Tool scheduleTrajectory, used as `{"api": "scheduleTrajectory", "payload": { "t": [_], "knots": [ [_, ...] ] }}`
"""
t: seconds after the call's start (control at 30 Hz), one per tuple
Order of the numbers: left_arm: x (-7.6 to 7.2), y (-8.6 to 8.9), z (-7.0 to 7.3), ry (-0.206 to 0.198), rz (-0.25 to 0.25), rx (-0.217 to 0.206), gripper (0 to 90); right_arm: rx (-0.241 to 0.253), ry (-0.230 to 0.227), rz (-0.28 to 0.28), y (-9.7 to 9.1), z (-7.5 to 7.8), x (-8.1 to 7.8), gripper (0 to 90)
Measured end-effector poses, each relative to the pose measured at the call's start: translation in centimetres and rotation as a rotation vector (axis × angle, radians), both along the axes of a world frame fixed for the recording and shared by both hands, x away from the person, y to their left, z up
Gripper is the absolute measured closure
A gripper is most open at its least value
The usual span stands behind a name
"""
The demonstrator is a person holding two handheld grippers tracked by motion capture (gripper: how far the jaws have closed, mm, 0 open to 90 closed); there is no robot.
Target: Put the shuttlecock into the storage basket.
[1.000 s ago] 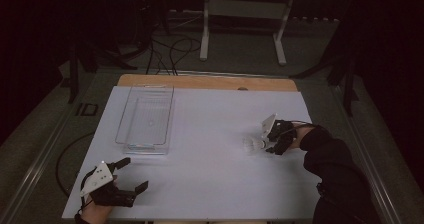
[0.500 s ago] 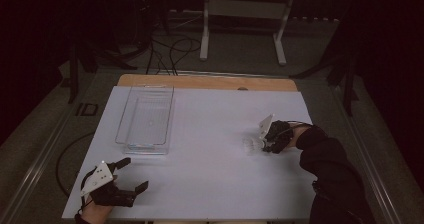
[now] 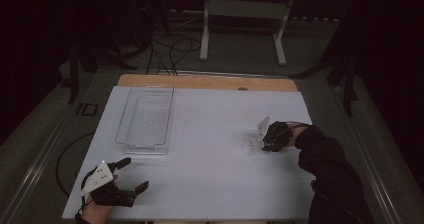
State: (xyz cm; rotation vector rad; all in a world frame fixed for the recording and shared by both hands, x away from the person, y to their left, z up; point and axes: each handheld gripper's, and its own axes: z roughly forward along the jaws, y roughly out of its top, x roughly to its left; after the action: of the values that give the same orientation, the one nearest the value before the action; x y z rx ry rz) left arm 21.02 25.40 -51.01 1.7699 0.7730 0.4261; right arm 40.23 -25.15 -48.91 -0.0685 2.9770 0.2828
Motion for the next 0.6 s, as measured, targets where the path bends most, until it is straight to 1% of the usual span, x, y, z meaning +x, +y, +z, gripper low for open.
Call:
{"api": "scheduleTrajectory", "payload": {
  "t": [0.03,0.13,0.2,0.27,0.4,0.43,0.53,0.57,0.6],
  "knots": [
    [0.0,0.0,0.0,0.0,0.0,-0.001,0.1,-0.007,0.007,0.013,0.02,-0.05,0.07,60.2],
    [0.01,0.02,-0.01,0.001,-0.001,0.0,0.1,-0.011,0.004,0.009,0.09,-0.1,-0.02,61.6],
    [0.01,0.02,0.0,0.001,-0.001,-0.001,0.1,-0.006,0.008,0.01,0.09,-0.11,0.02,61.7],
    [0.01,0.01,-0.01,0.002,-0.002,0.0,0.1,-0.01,0.0,0.012,0.13,-0.15,-0.04,62.2],
    [0.01,0.01,-0.01,0.003,-0.002,0.0,0.1,-0.01,0.004,0.009,0.16,-0.15,-0.06,63.1],
    [0.02,0.02,-0.02,0.003,-0.002,0.0,0.1,-0.011,-0.002,0.02,0.18,-0.13,-0.07,63.7],
    [0.04,0.04,-0.03,0.005,-0.003,0.001,0.1,-0.015,-0.004,0.021,0.22,-0.09,-0.08,64.4],
    [0.04,0.03,-0.03,0.005,-0.005,0.002,0.1,-0.014,-0.009,0.029,0.21,0.0,-0.06,64.6],
    [0.04,0.03,-0.04,0.005,-0.005,0.002,0.1,-0.009,-0.008,0.024,0.19,0.16,-0.16,64.9]
  ]
}}
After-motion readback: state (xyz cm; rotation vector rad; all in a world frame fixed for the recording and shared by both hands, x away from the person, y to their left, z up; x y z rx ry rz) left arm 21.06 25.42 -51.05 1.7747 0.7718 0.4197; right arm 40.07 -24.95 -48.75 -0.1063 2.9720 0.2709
